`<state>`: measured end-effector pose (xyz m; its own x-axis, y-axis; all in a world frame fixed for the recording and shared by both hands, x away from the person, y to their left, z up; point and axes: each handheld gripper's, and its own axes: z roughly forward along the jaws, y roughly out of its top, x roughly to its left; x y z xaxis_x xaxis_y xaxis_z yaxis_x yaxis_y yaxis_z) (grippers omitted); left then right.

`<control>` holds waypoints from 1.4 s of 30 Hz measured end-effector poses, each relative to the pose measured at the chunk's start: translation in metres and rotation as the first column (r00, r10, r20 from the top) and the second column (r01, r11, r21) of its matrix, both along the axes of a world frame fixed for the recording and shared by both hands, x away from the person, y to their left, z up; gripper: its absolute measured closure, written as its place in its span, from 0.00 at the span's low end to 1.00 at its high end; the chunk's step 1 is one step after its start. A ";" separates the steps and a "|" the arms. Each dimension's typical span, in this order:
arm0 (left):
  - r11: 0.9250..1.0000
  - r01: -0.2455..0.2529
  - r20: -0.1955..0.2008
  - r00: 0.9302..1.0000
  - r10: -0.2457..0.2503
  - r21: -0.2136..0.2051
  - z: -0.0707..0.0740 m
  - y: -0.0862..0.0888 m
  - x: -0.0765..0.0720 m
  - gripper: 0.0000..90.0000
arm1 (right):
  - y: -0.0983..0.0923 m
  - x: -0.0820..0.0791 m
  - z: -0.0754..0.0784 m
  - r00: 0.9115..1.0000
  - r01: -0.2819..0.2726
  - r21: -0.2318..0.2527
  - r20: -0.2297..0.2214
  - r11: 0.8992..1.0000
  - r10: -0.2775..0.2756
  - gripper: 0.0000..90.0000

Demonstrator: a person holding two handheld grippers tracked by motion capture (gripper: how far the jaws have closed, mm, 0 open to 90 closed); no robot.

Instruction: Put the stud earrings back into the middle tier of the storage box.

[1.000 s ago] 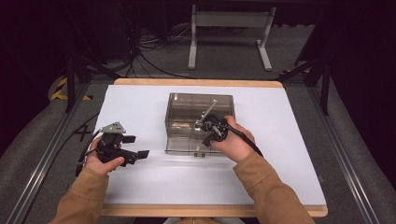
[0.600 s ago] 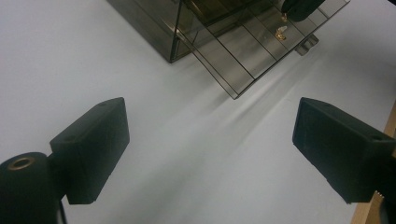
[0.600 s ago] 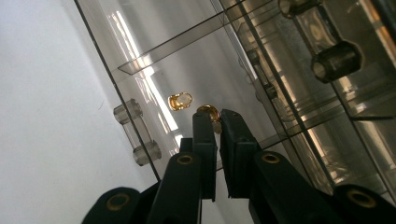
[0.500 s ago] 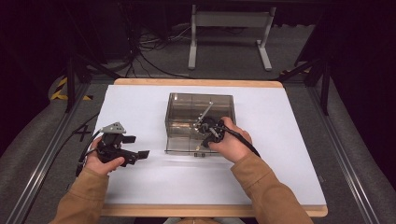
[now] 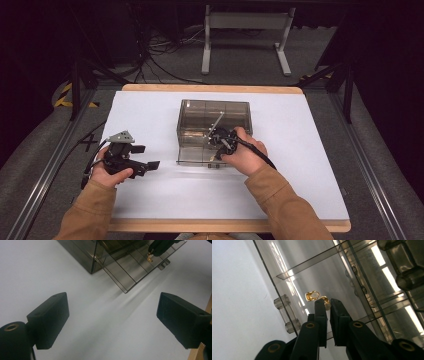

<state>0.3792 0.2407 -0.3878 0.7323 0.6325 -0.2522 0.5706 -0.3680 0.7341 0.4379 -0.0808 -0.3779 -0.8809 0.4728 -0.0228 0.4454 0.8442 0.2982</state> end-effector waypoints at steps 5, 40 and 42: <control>1.000 0.000 0.000 1.000 0.000 -0.001 0.000 0.000 0.000 0.13 | 0.000 -0.001 0.001 1.000 -0.003 -0.003 0.017 1.000 0.003 0.91; 1.000 0.011 0.004 1.000 -0.011 0.002 0.002 -0.003 0.003 0.13 | -0.035 -0.037 0.034 0.989 -0.134 0.213 0.091 0.968 0.117 1.00; 1.000 0.008 0.003 1.000 -0.008 0.002 0.002 -0.003 0.003 0.12 | -0.035 -0.038 0.034 0.989 -0.137 0.215 0.090 0.967 0.120 1.00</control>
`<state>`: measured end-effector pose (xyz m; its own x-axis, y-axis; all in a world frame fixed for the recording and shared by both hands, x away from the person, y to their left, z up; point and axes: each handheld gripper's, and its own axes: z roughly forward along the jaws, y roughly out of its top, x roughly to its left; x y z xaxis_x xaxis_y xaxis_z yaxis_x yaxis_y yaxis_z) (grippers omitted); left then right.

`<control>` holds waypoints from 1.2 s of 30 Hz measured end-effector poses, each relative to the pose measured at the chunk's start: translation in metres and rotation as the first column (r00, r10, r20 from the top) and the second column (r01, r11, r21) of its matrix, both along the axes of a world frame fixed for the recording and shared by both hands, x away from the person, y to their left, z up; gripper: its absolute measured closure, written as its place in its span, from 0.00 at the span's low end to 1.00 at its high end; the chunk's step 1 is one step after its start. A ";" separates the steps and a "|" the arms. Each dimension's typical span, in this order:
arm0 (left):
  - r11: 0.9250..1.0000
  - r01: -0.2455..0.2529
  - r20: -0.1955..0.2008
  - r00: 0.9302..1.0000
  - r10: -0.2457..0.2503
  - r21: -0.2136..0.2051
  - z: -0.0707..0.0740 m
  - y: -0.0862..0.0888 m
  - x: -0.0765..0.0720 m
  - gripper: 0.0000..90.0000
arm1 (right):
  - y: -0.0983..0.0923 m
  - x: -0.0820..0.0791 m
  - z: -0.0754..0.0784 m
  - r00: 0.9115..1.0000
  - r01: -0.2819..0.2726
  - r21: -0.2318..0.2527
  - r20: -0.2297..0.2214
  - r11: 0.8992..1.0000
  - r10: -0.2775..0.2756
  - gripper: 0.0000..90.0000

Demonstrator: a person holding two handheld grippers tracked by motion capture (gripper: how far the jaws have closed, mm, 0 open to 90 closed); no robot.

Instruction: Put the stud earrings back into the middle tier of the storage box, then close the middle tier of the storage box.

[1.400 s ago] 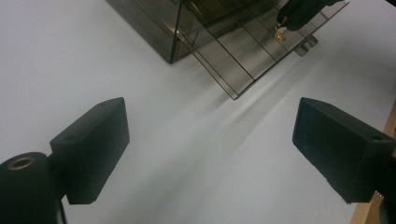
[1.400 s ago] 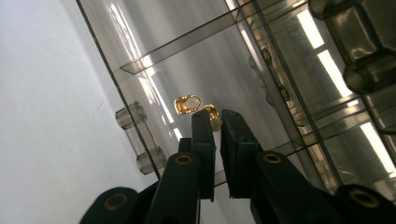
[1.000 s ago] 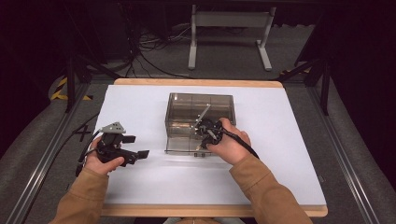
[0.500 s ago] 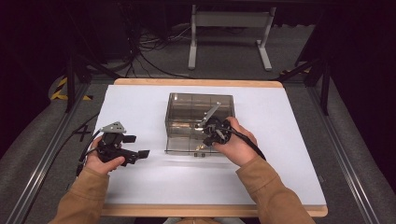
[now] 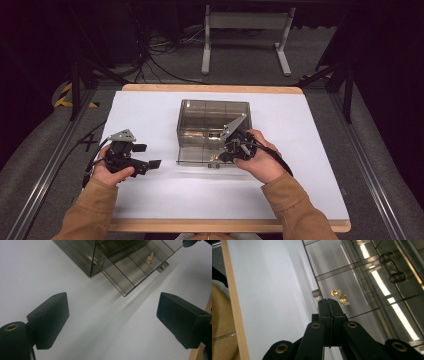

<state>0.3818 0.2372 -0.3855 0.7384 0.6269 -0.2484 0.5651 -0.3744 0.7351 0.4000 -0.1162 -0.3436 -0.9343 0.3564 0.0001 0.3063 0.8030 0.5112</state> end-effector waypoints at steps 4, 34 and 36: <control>1.000 0.000 0.000 1.000 0.000 0.000 0.000 0.000 0.000 0.13 | -0.002 -0.005 -0.001 1.000 -0.030 0.006 -0.005 1.000 0.030 1.00; 1.000 0.004 0.005 1.000 -0.004 0.001 0.000 0.000 -0.001 0.13 | 0.013 -0.024 -0.032 0.972 -0.224 -0.048 -0.088 0.973 0.219 1.00; 1.000 0.003 0.003 1.000 -0.003 0.001 0.000 0.000 -0.001 0.13 | 0.014 -0.025 -0.033 0.971 -0.223 -0.058 -0.098 0.973 0.216 1.00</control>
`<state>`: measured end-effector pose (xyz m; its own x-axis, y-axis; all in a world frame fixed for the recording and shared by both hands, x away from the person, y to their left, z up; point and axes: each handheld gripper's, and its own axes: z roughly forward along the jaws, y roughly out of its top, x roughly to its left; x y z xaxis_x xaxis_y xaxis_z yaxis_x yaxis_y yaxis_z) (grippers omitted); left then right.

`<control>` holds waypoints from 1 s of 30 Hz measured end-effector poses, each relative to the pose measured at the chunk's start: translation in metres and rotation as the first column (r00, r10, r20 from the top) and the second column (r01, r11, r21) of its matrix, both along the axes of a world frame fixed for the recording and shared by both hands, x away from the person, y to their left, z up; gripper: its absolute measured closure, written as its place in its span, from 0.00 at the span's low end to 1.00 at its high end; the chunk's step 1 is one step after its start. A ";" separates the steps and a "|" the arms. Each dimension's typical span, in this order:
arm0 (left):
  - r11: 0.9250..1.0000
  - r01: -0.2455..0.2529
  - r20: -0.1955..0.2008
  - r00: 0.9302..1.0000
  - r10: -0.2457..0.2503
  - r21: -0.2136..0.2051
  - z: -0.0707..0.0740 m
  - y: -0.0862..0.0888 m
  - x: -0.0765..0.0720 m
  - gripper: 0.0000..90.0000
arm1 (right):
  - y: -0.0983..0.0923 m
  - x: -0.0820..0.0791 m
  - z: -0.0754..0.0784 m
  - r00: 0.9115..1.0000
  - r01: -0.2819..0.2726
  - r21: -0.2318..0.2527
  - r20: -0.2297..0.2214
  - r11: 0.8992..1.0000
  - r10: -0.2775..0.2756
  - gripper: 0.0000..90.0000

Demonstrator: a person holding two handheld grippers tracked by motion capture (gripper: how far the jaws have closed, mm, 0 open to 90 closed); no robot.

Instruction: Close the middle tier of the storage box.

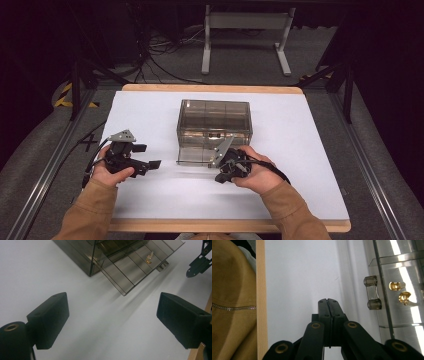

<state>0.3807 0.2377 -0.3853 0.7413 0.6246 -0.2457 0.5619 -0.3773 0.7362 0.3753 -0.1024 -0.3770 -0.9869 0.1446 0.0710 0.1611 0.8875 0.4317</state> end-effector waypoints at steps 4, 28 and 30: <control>1.000 -0.004 -0.003 1.000 0.004 0.001 0.000 0.001 -0.001 0.13 | 0.001 0.002 -0.004 1.000 -0.012 -0.015 -0.007 1.000 0.012 1.00; 0.999 -0.040 -0.002 0.999 0.040 0.003 -0.002 0.014 -0.012 0.13 | 0.007 0.014 -0.014 0.996 -0.043 -0.071 0.072 0.997 0.049 1.00; 0.999 -0.047 -0.002 0.999 0.047 0.005 -0.002 0.016 -0.013 0.13 | 0.006 0.016 -0.014 0.996 -0.036 -0.077 0.077 0.996 0.042 1.00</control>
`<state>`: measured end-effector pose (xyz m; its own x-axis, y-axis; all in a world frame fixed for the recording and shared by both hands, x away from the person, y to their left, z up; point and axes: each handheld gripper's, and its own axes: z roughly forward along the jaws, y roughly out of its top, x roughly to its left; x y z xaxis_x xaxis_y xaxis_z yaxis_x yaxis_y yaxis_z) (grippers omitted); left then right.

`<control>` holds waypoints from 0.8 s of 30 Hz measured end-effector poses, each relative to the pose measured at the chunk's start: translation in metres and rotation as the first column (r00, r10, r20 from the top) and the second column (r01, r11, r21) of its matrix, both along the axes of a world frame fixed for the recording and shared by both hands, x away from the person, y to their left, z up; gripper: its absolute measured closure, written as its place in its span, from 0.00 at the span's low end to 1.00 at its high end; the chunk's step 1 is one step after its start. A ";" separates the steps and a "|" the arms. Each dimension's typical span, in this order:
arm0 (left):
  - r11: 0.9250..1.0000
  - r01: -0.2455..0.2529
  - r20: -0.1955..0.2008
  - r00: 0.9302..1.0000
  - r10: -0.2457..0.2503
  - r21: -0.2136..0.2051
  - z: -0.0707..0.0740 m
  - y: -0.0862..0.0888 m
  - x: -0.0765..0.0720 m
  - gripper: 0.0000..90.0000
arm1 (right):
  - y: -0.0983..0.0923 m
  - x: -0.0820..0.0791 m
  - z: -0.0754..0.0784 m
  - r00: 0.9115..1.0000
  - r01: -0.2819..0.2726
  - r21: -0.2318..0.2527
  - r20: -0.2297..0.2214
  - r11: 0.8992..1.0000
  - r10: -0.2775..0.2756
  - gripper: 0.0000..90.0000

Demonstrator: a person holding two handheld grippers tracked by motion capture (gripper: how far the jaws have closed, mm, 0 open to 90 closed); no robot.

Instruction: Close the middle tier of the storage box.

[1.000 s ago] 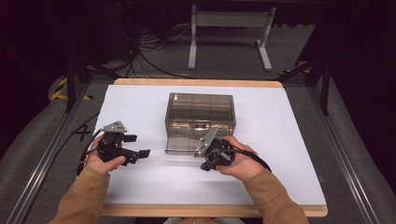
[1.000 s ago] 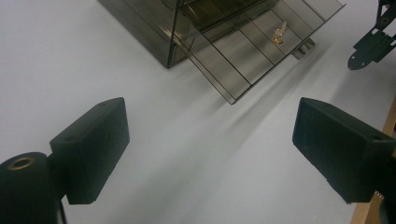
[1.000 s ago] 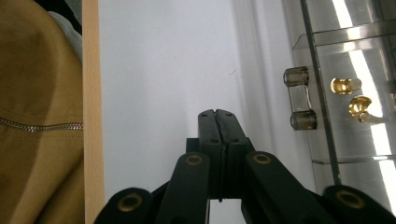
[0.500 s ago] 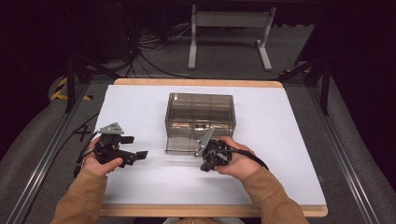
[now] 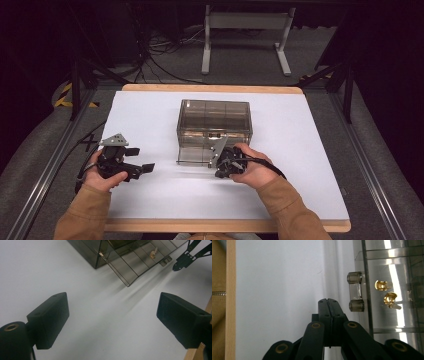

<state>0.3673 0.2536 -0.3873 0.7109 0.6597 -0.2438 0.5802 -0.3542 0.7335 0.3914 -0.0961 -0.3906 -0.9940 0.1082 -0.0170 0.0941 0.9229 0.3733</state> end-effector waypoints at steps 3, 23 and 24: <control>1.000 0.000 -0.002 1.000 0.000 -0.001 0.000 0.001 -0.001 0.13 | 0.000 0.002 -0.001 1.000 -0.001 0.003 0.014 1.000 0.001 1.00; 1.000 -0.005 -0.002 1.000 0.005 0.001 0.000 0.002 -0.001 0.13 | -0.003 0.006 0.002 0.993 0.023 -0.008 0.114 1.000 -0.022 1.00; 1.000 -0.006 -0.002 1.000 0.006 0.001 -0.001 0.002 -0.001 0.13 | -0.003 0.007 0.002 0.993 0.025 -0.006 0.117 1.000 -0.024 1.00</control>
